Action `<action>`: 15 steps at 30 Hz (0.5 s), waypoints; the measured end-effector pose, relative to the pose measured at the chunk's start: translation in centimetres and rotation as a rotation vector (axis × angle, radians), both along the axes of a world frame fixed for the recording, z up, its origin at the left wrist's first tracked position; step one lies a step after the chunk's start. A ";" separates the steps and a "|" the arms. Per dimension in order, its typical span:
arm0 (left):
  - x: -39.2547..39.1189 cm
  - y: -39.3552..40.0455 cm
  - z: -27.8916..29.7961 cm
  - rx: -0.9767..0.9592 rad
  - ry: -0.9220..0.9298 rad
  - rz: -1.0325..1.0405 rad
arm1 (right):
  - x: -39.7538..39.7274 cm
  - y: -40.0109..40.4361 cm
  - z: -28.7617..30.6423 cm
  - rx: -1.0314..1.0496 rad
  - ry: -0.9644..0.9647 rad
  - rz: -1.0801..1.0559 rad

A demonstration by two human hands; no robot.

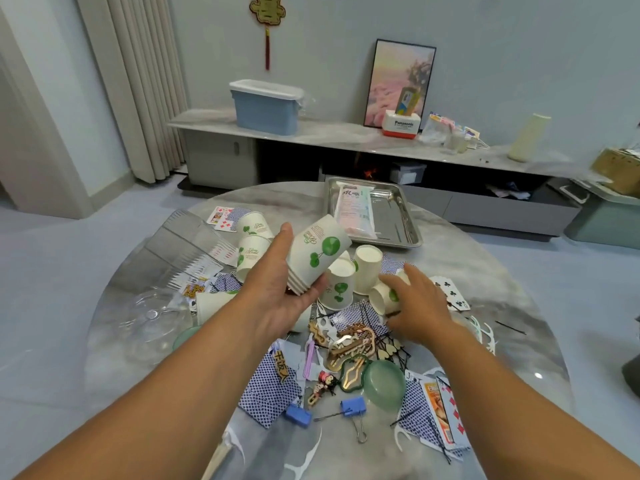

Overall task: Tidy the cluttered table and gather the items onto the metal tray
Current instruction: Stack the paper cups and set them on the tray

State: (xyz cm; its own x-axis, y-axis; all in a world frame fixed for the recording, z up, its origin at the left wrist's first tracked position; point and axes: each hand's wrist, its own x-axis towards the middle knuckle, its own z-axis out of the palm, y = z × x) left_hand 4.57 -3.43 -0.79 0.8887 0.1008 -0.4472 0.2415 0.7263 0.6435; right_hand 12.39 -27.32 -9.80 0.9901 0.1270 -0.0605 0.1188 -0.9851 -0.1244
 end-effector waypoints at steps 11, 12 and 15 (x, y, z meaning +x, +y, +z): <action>-0.2 1.7 0.8 -0.166 0.021 0.055 | 0.1 -0.5 4.6 0.980 -0.331 -0.304; -0.1 1.9 0.9 -0.182 0.017 0.062 | 0.5 -0.1 5.3 1.154 -0.334 -0.289; 0.2 2.1 1.1 -0.227 0.022 0.077 | 1.9 2.0 6.6 1.367 -0.261 -0.179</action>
State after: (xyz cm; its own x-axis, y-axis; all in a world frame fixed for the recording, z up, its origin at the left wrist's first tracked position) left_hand 4.76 -1.34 0.34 0.8721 0.0627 -0.4853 0.1918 0.8687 0.4568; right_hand 14.25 -25.27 -3.23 0.9623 -0.1924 0.1922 0.1738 -0.1087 -0.9788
